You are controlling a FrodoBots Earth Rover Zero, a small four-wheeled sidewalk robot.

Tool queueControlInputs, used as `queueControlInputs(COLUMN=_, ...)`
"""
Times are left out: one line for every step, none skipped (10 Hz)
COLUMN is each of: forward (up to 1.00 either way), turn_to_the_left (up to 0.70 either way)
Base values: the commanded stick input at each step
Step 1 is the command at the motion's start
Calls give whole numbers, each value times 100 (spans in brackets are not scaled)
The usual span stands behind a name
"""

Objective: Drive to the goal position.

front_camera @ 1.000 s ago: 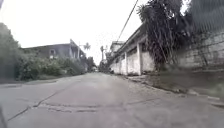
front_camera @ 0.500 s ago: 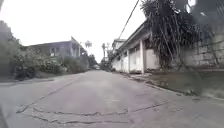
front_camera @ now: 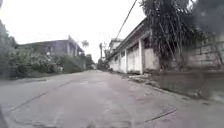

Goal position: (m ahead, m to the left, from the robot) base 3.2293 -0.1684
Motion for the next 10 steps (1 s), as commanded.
queueControlInputs(forward=70, turn_to_the_left=-28)
queueControlInputs(forward=70, turn_to_the_left=-28)
queueControlInputs(forward=70, turn_to_the_left=-28)
queueControlInputs(forward=70, turn_to_the_left=-28)
queueControlInputs(forward=70, turn_to_the_left=-28)
queueControlInputs(forward=70, turn_to_the_left=-28)
queueControlInputs(forward=70, turn_to_the_left=-23)
queueControlInputs(forward=70, turn_to_the_left=-8)
queueControlInputs(forward=70, turn_to_the_left=7)
queueControlInputs(forward=70, turn_to_the_left=7)
